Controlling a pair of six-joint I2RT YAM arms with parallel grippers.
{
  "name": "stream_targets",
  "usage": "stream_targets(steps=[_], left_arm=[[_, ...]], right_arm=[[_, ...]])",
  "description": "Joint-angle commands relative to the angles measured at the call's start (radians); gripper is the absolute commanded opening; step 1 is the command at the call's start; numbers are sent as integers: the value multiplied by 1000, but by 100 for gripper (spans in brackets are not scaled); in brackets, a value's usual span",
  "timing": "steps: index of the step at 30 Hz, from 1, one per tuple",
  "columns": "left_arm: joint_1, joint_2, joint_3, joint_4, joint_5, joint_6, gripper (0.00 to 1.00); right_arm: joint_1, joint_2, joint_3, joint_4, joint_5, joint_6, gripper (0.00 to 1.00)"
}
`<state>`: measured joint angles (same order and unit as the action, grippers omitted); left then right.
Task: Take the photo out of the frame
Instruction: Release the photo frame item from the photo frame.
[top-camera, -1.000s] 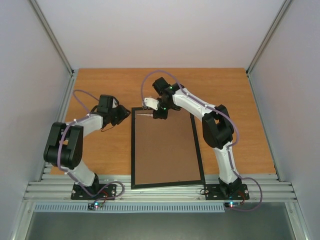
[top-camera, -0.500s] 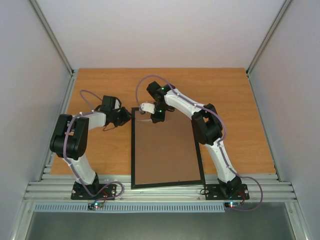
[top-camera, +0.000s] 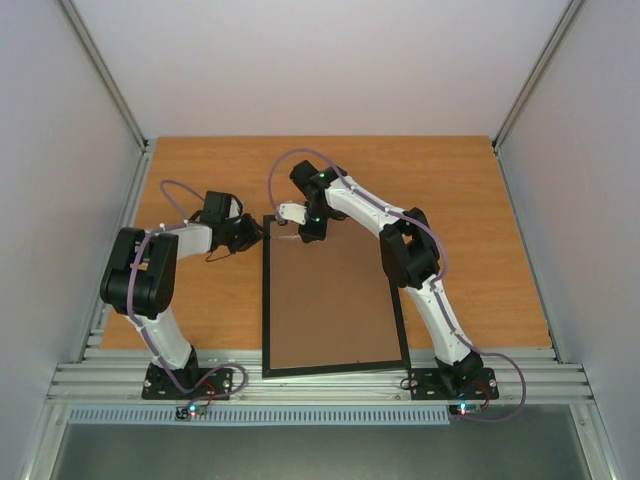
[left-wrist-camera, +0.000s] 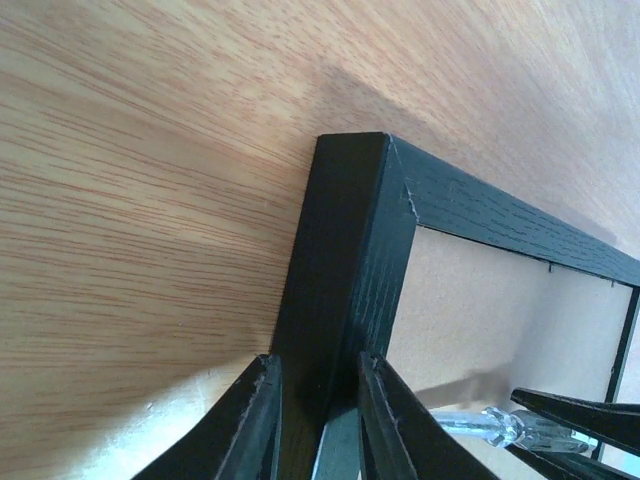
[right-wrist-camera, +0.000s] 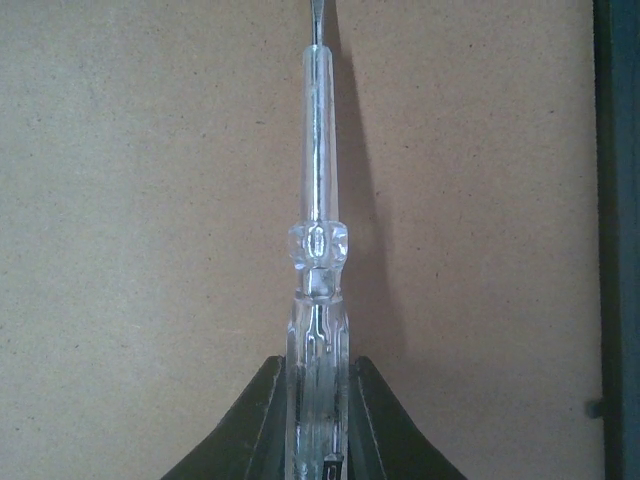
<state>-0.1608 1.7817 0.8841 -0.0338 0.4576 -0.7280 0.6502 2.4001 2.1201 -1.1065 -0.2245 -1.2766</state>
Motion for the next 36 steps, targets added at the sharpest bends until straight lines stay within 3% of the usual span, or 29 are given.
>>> stream_targets(steps=[1, 24, 36], left_arm=[[4, 24, 4, 18, 3, 12, 22], [-9, 34, -11, 67, 16, -4, 17], [-36, 54, -16, 93, 25, -19, 15]], right_arm=[[6, 34, 32, -16, 25, 23, 1], [60, 87, 267, -63, -27, 68, 1], [139, 60, 330, 81, -34, 128, 1]])
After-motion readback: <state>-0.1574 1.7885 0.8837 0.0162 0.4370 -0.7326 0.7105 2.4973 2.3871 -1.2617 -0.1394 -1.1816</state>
